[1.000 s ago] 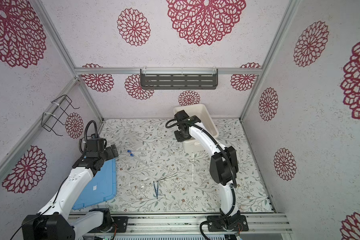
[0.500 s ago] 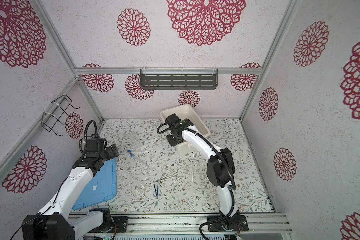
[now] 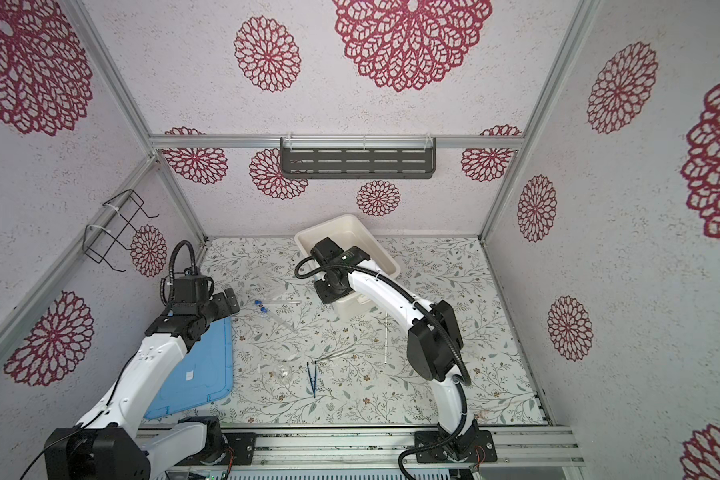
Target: Organize the chemistry lab equipment
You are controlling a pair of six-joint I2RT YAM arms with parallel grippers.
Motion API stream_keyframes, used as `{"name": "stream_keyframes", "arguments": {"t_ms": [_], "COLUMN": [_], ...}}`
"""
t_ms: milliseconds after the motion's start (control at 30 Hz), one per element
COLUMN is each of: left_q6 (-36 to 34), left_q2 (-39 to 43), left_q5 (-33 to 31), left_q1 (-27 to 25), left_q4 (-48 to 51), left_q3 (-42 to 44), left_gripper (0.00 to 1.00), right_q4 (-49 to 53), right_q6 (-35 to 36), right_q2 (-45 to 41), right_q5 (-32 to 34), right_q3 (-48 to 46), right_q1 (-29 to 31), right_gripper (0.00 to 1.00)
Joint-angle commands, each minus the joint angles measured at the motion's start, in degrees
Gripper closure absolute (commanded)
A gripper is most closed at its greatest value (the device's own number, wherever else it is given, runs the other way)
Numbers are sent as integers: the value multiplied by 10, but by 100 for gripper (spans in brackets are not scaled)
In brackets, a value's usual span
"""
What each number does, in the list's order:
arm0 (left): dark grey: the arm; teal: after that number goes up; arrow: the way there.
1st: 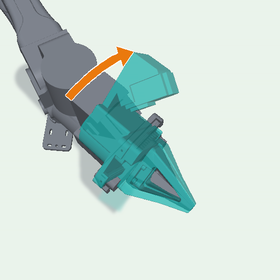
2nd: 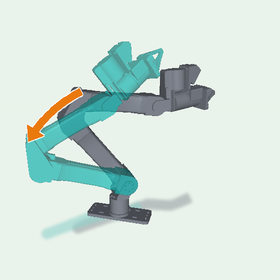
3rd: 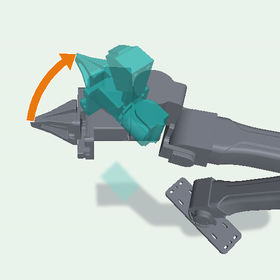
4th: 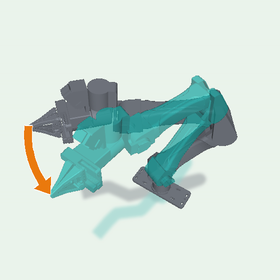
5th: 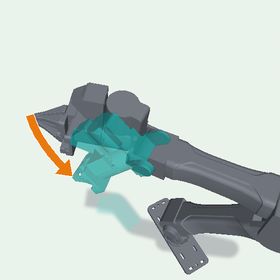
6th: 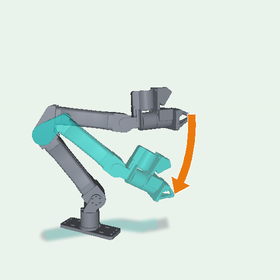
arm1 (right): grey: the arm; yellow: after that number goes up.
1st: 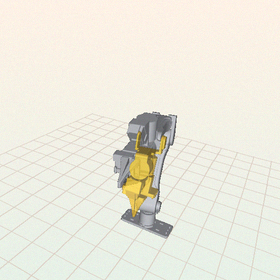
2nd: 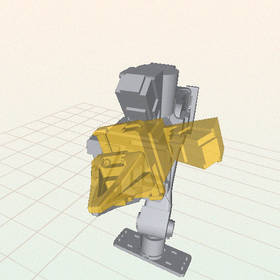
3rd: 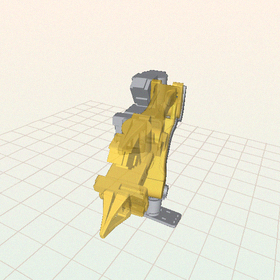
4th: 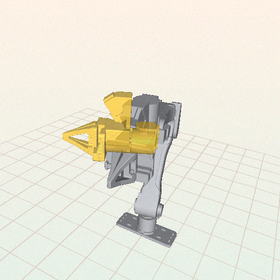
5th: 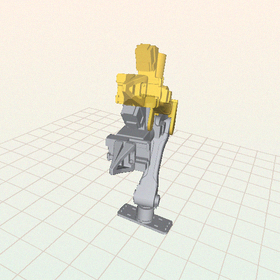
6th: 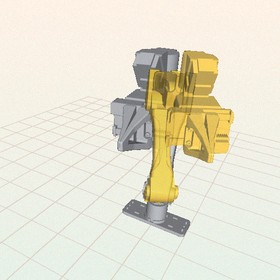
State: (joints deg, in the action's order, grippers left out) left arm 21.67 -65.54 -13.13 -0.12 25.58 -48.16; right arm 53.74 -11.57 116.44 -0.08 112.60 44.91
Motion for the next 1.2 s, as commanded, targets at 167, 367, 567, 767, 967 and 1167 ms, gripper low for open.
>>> {"name": "stream_keyframes", "arguments": {"t_ms": [167,367,567,767,967,1167], "left_q6": [10,17,22,36,59,89], "left_q2": [-4,-11,-13,-24,-34,-52], "left_q5": [15,24,29,45,59,77], "left_q1": [-2,-2,-2,-2,-2,-2], "left_q4": [-20,-19,-17,-18,-18,-19], "left_q3": [3,1,0,-2,-5,-12], "left_gripper": [3,3,3,3,3,3], "right_q4": [17,26,26,27,39,-1], "right_q6": [-69,-70,-66,-58,-27,-7], "right_q2": [-47,-58,-84,-92,-104,-141], "right_q5": [-29,-16,-14,-12,-4,9], "right_q3": [8,-1,-33,-47,-5,-8], "right_q1": [27,37,40,40,40,40], "right_gripper": [79,77,75,65,58,57]}}
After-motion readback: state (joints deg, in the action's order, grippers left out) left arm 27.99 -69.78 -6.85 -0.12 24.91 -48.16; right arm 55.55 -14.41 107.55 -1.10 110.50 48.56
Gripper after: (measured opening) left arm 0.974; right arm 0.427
